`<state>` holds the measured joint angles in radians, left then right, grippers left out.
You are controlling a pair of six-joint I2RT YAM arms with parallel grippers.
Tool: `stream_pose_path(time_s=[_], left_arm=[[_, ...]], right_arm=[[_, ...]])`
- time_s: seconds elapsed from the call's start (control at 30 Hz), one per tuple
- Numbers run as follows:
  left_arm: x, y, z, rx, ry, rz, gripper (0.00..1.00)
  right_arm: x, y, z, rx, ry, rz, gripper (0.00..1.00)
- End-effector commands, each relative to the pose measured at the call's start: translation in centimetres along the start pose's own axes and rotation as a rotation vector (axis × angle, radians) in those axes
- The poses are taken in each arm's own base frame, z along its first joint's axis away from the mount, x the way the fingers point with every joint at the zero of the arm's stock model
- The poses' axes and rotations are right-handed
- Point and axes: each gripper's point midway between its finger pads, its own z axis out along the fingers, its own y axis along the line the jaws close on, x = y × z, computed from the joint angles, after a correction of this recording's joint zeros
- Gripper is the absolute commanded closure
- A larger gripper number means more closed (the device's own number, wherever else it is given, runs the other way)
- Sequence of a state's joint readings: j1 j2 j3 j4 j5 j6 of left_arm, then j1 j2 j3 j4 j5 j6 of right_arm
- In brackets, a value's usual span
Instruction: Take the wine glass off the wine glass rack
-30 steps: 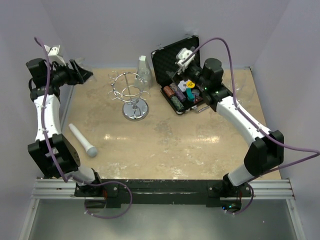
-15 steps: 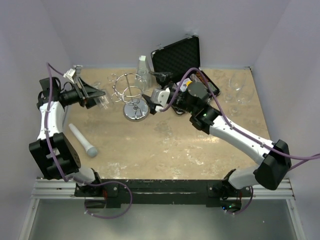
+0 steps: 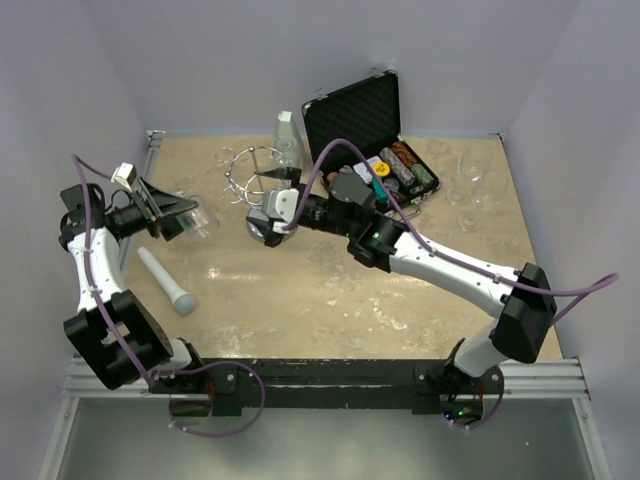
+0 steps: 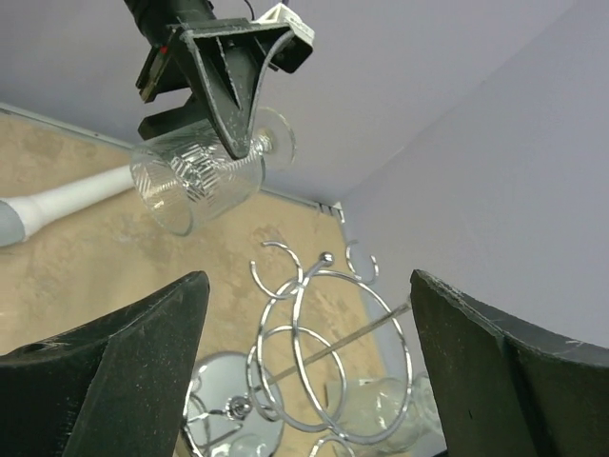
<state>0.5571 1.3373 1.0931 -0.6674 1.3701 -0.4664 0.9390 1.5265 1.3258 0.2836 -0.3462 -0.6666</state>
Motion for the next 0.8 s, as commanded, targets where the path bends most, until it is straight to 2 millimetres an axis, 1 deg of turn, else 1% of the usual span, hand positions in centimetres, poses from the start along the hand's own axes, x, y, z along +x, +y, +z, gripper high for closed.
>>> stream_pose_path(time_s=[0.0,0.07,0.1,0.17,0.23,0.33,0.37,0.4,0.43,0.53,0.6,0.7,0.73,0.77], left_arm=[[2.2,-1.2,-0.9,0.108,0.040,-0.123,1.00],[2.7,-1.2,-1.2,0.125,0.042,-0.171,1.00],[2.9,-1.1,-1.3,0.128,0.042,-0.187,1.00],[3.4,-1.6,-1.5,0.142,0.043,-0.195,1.00],[3.9,-1.7,-1.5,0.144,0.045,-0.212,1.00],[4.5,-1.5,-1.5,0.125,0.040,-0.219,1.00],[4.7,-1.5,-1.5,0.123,0.038,-0.218,1.00],[4.9,-1.5,-1.5,0.124,0.039,-0.221,1.00],[5.0,-1.4,-1.5,0.123,0.039,-0.224,1.00],[5.3,-1.5,-1.6,0.124,0.040,-0.227,1.00],[5.6,-1.4,-1.5,0.134,0.045,-0.242,1.00],[6.0,-1.2,-1.5,0.140,0.049,-0.262,1.00],[6.2,-1.1,-1.5,0.141,0.049,-0.265,1.00],[6.4,-1.0,-1.5,0.138,0.050,-0.276,1.00]], right_arm=[[-3.1,1.8,1.4,0.025,-0.054,0.030,0.11],[-3.0,3.3,2.3,0.040,-0.046,0.040,0.12],[-2.9,3.7,2.7,0.052,-0.044,0.055,0.14],[-2.8,3.9,3.6,0.087,-0.040,0.097,0.17],[-2.3,4.3,4.5,0.093,-0.031,0.118,0.23],[-2.0,5.5,5.4,0.069,-0.031,0.103,0.30],[-1.7,5.9,5.6,0.064,-0.023,0.091,0.32],[-1.4,5.9,5.8,0.077,-0.009,0.085,0.33],[-0.7,6.2,6.1,0.078,0.010,0.084,0.34],[0.2,6.4,6.5,0.094,0.033,0.088,0.36],[0.6,6.3,6.8,0.116,0.037,0.099,0.39],[0.7,5.9,7.3,0.161,0.035,0.132,0.49],[0.6,5.4,7.4,0.188,0.028,0.144,0.52],[0.5,5.2,7.5,0.206,0.022,0.158,0.53]])
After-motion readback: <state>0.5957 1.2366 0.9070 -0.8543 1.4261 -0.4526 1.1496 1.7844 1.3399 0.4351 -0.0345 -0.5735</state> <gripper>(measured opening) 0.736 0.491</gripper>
